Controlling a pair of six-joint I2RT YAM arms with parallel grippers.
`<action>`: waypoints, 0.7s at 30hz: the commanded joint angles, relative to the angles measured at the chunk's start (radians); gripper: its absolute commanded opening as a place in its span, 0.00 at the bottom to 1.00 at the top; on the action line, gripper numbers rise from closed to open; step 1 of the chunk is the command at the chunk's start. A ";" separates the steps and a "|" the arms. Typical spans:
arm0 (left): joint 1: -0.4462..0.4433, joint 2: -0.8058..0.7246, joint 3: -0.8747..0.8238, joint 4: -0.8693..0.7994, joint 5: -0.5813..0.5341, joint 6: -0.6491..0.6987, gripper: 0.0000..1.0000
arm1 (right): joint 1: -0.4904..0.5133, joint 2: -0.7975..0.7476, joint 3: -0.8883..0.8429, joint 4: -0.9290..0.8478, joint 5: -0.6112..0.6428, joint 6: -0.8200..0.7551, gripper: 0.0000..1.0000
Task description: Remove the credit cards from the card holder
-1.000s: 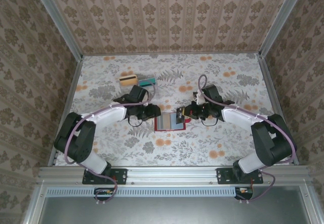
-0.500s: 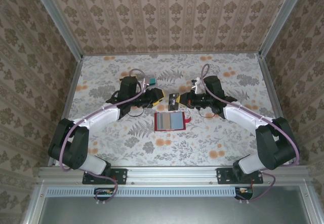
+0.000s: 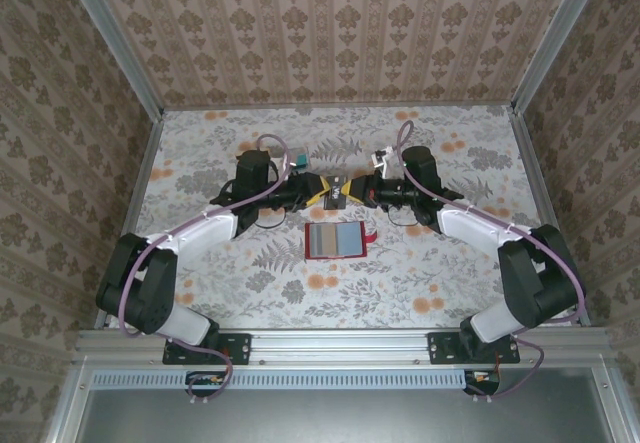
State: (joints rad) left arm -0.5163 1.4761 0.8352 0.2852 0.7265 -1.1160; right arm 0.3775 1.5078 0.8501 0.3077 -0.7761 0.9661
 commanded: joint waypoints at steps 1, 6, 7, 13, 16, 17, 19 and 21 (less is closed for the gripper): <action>-0.010 -0.005 0.001 0.039 0.034 -0.002 0.23 | 0.005 0.014 0.009 0.041 -0.031 0.016 0.00; -0.016 -0.013 0.005 0.040 0.041 -0.002 0.15 | 0.005 0.022 0.008 0.044 -0.032 0.014 0.00; -0.016 -0.015 0.005 0.039 0.039 -0.003 0.13 | 0.005 0.024 0.007 0.045 -0.031 0.013 0.00; -0.016 -0.023 0.009 0.053 0.047 -0.021 0.01 | 0.005 0.032 0.000 0.037 -0.032 0.008 0.16; -0.016 -0.023 0.014 0.067 0.053 -0.033 0.00 | 0.006 0.029 -0.004 0.045 -0.034 0.009 0.11; -0.017 -0.022 0.016 0.073 0.057 -0.032 0.00 | 0.006 0.028 -0.004 0.046 -0.032 0.011 0.11; -0.021 -0.020 0.018 0.073 0.062 -0.029 0.00 | 0.008 0.028 -0.005 0.056 -0.032 0.017 0.03; -0.024 -0.017 0.018 0.074 0.065 -0.025 0.00 | 0.008 0.029 -0.006 0.068 -0.031 0.025 0.02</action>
State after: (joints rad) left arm -0.5213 1.4761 0.8352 0.2939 0.7311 -1.1339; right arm 0.3729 1.5272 0.8494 0.3504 -0.7921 0.9817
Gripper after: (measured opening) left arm 0.049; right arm 0.054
